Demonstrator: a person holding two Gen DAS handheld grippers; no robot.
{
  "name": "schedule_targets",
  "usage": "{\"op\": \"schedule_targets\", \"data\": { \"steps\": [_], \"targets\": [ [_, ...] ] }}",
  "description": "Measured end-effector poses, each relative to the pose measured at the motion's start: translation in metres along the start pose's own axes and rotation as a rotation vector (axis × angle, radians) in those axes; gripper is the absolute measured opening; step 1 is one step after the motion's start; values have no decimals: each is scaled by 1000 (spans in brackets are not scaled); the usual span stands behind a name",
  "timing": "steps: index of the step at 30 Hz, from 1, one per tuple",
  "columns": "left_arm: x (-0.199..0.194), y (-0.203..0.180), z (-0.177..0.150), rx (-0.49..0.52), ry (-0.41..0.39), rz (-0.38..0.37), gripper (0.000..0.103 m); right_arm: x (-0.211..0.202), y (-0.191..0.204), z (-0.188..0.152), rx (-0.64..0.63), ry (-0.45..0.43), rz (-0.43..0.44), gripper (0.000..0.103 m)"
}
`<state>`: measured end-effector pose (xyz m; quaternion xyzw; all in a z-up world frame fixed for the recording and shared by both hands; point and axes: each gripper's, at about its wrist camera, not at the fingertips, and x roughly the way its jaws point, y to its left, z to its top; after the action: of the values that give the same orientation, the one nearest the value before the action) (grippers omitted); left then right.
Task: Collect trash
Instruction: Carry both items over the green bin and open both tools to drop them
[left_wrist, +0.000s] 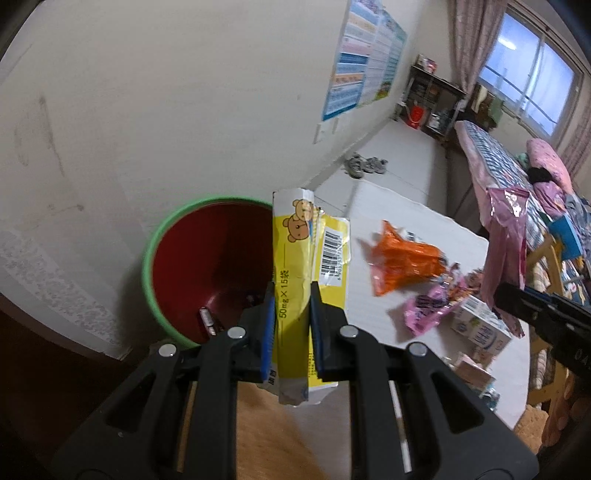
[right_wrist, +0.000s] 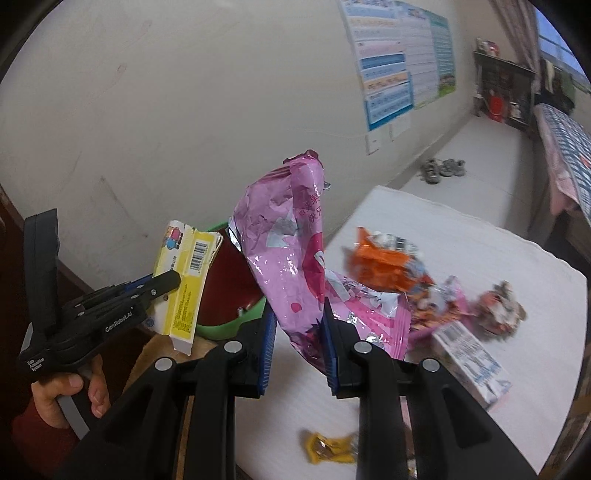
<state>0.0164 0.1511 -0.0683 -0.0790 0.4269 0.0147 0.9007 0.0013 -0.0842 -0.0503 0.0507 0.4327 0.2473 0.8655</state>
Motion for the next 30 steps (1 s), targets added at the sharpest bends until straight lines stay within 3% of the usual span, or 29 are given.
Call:
{"op": "schedule_targets", "data": {
  "steps": [12,26,27,28,30],
  "targets": [
    [35,49,17,-39,27,79,16,83,42,37,-23,97,102,23],
    [66,73,25,-67,68,107,16,135,60,59,14,170,172,25],
    [67,75,25,-69,72,111,18,137,61,60,12,170,175,25],
    [67,76,24,-73,75,119,29,138,62,61,10,170,181,25],
    [66,80,23,-87,61,127,48,140,63,61,10,176,197,37]
  ]
}}
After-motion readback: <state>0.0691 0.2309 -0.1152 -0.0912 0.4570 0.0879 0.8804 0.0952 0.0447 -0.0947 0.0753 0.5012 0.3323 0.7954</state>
